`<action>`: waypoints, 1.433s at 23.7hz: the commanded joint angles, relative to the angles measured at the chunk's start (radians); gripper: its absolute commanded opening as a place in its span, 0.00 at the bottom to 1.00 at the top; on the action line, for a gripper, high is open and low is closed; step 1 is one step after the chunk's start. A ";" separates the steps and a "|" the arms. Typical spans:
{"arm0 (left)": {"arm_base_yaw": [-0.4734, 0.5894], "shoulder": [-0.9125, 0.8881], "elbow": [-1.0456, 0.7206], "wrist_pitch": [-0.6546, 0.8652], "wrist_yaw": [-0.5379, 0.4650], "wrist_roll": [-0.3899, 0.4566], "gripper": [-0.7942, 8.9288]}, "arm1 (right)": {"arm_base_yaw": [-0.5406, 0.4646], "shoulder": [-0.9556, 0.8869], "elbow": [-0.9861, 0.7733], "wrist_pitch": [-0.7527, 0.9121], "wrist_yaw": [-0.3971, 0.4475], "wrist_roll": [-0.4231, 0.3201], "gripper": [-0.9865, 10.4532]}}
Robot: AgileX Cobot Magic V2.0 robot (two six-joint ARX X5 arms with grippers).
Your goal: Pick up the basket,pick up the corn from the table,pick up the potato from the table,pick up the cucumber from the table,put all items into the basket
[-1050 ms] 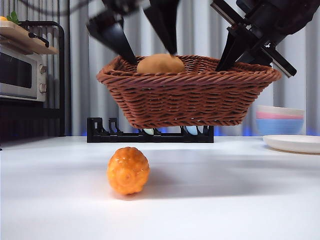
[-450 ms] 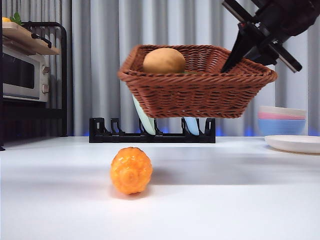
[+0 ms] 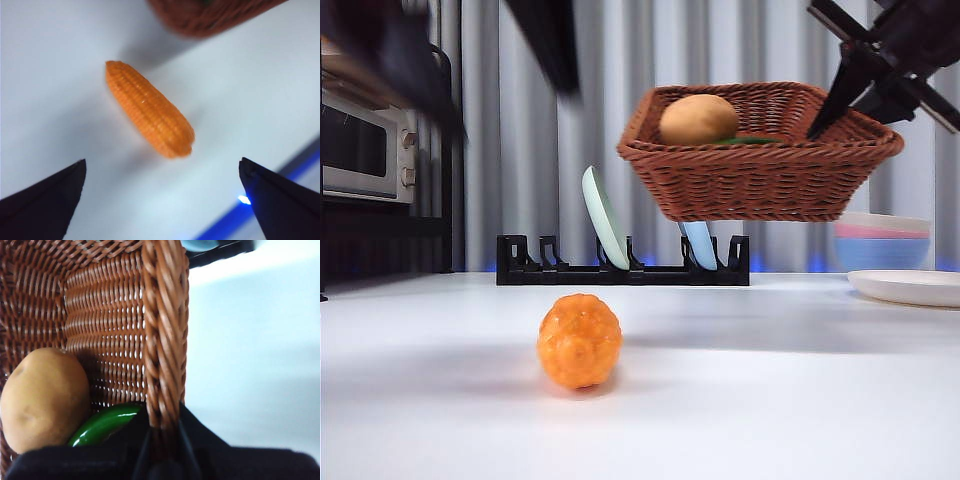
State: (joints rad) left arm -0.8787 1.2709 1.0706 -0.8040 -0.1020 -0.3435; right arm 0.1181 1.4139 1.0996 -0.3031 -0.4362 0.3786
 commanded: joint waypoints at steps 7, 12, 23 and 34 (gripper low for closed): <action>0.046 0.217 -0.048 0.223 0.008 -0.050 0.63 | -0.047 -0.002 0.011 0.018 -0.011 0.017 0.08; 0.075 0.333 -0.048 0.267 0.015 -0.050 0.63 | -0.053 -0.002 0.011 0.008 -0.011 0.017 0.08; 0.082 0.354 -0.048 0.268 0.038 0.046 0.07 | -0.052 -0.002 0.011 0.002 -0.013 0.017 0.08; 0.068 0.240 -0.048 -0.132 0.290 0.264 0.07 | -0.050 -0.002 0.011 -0.035 -0.062 0.013 0.08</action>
State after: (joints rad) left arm -0.8028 1.5379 1.0317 -0.8898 0.1524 -0.1719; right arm 0.0662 1.4139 1.0996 -0.3527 -0.4870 0.3786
